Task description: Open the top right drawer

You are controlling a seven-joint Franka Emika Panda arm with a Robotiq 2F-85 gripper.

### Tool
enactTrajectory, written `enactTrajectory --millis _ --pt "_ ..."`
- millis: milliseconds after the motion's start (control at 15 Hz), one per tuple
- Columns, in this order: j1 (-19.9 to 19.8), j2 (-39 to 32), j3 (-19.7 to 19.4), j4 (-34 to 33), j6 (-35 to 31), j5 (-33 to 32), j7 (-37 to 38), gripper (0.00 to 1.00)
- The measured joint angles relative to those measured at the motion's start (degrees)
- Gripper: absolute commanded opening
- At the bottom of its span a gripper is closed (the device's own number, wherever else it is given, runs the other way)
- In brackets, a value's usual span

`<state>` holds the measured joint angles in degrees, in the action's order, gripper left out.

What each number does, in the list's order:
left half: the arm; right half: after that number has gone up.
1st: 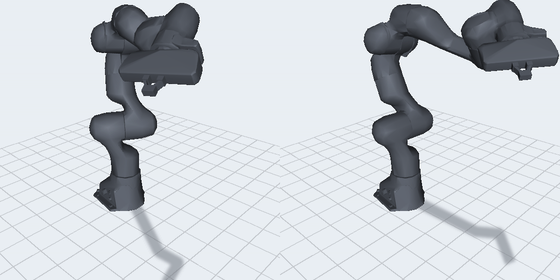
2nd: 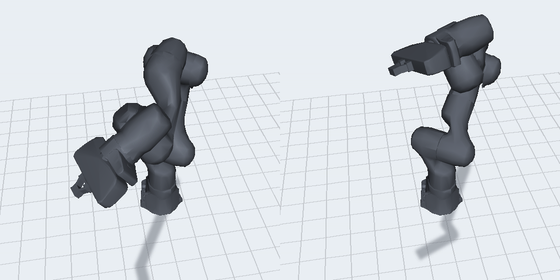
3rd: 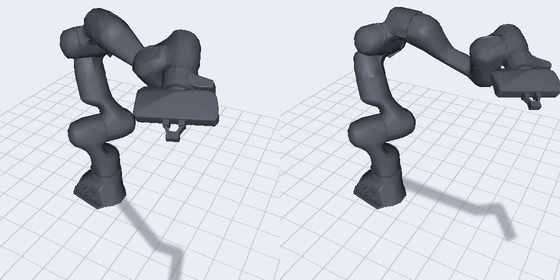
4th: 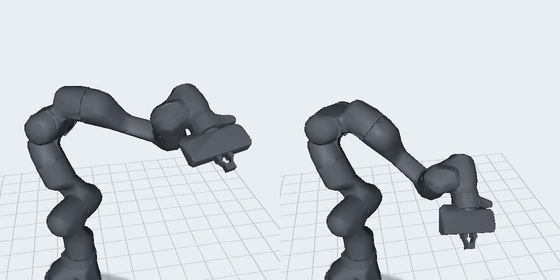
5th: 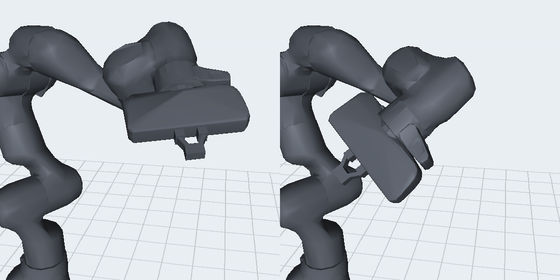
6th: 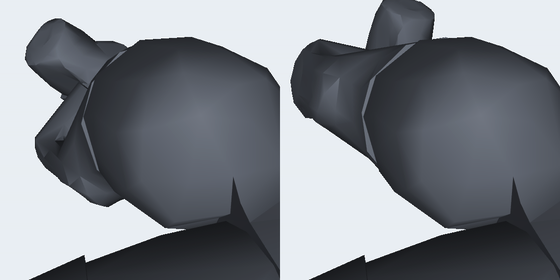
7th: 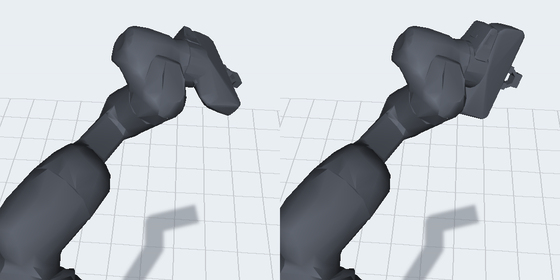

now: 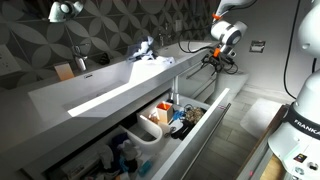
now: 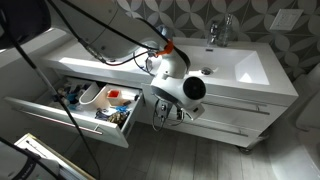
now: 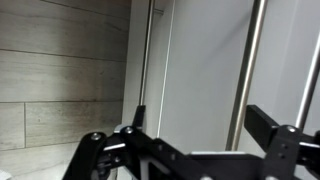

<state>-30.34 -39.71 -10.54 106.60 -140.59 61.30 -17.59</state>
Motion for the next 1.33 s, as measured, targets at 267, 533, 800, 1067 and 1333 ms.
enactTrajectory --millis 267,533,800,1067,1333 --pt "0.02 -0.31 1.59 -0.23 -0.06 4.58 -2.03 1.00" --pt "0.34 -1.27 1.90 -0.33 -0.34 8.30 -4.30 1.00" --pt "0.68 -2.80 1.90 -0.55 -1.26 10.74 -6.06 1.00" --pt "1.35 -4.08 1.90 -1.37 -2.56 12.91 -6.99 0.95" --pt "3.25 -4.71 1.18 -1.91 -4.97 12.79 -6.33 0.62"
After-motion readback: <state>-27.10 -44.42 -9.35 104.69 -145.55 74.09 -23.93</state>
